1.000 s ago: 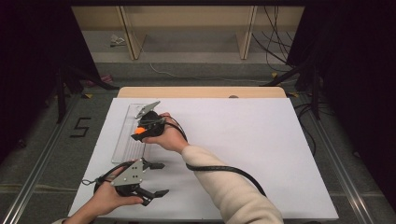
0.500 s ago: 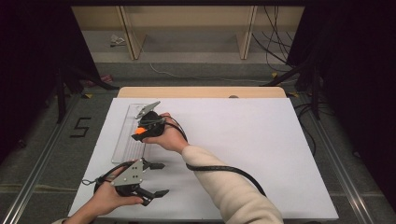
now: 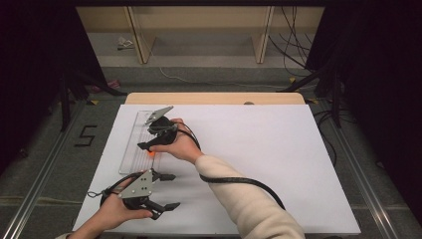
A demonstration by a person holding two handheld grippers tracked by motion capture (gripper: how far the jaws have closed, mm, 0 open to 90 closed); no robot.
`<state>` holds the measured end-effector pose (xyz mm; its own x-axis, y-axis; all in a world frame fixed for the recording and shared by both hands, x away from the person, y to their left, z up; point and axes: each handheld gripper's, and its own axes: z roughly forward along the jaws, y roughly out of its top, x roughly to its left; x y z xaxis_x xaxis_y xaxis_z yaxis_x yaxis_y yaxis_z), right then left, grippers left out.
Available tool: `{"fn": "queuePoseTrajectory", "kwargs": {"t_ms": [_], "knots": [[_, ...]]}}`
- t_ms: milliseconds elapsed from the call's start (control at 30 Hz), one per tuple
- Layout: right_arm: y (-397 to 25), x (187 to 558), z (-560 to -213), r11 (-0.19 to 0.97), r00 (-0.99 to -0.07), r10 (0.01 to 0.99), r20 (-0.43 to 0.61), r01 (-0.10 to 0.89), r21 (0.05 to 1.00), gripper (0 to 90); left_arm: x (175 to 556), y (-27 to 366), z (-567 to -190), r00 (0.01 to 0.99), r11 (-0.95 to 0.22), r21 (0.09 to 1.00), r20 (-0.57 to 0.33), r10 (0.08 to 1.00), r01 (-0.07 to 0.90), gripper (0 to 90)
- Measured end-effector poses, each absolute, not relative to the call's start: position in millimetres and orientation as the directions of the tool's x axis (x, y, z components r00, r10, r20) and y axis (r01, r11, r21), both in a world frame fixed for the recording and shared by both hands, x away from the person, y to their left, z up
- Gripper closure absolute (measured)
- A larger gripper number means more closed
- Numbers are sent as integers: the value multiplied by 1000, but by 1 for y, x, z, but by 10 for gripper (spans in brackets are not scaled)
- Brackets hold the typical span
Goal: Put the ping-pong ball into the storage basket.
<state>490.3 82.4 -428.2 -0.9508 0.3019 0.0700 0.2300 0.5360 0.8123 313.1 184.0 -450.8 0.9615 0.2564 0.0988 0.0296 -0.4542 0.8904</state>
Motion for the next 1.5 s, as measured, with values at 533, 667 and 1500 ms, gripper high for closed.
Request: {"fn": "queuePoseTrajectory", "kwargs": {"t_ms": [533,667,1500], "knots": [[47,482,-411,509,-942,334,41,217,833,166,313,184,-451,961,-457,889,98,260,33,201],[36,483,-412,509,-934,355,48,235,828,166,313,184,-451,961,-457,889,98,259,33,202],[-16,477,-412,498,-911,411,45,265,826,166,314,184,-451,959,-457,889,101,264,32,201]]}}
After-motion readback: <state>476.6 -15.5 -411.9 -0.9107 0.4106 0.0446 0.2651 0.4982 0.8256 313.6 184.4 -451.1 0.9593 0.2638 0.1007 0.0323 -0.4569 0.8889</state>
